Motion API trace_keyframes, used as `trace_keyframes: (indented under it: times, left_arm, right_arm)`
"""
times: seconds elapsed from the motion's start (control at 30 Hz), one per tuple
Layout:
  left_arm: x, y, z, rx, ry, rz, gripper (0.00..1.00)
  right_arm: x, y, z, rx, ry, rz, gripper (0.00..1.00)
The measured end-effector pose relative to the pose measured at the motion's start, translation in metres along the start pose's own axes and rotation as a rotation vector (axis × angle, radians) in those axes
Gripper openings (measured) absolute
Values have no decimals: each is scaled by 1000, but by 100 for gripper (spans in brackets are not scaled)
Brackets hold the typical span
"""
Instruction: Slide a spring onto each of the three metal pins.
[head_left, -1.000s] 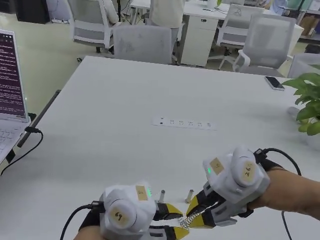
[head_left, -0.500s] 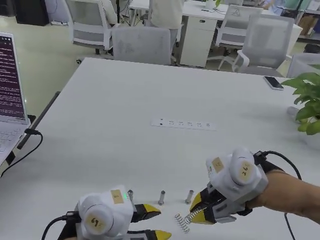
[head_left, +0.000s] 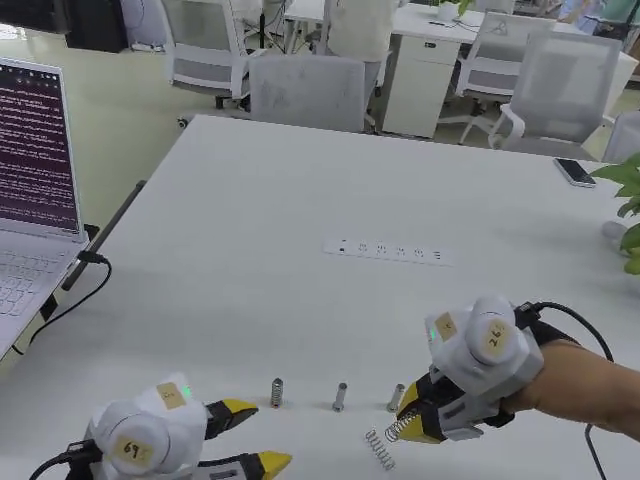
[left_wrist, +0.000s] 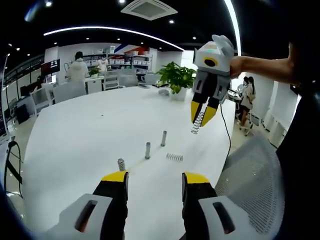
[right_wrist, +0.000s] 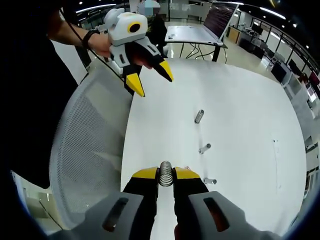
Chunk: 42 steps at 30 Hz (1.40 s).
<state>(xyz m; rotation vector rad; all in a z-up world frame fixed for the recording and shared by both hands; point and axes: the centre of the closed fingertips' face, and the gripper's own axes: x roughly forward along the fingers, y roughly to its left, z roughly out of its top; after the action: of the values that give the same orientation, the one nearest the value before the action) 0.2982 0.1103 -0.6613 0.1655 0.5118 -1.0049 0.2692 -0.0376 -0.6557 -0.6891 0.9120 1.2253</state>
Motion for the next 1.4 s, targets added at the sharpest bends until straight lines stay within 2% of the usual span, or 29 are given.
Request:
trace_keyframes:
  times: [0.27,0.47,0.63,0.83,0.97,1.4]
  left_arm:
    - [-23,29,-16,-73,-5,108,42]
    - [-33,41,-24,-103,3,162,52]
    - [-40,49,-31,-128,6,200,56]
    - [-47,55,-32,-142,0,226,60]
    - [-50,58,-33,-149,-7,239,60]
    - [-51,55,-32,-156,-10,243,59]
  right_arm:
    - [4,-2,0,-10,9,9,8]
    - [6,-5,1,-16,13,10,8]
    - [7,-12,2,-19,17,5,8]
    - [10,-21,4,-15,27,2,8]
    - [14,-32,3,-7,42,-12,8]
    - [30,-64,3,7,67,-45,8]
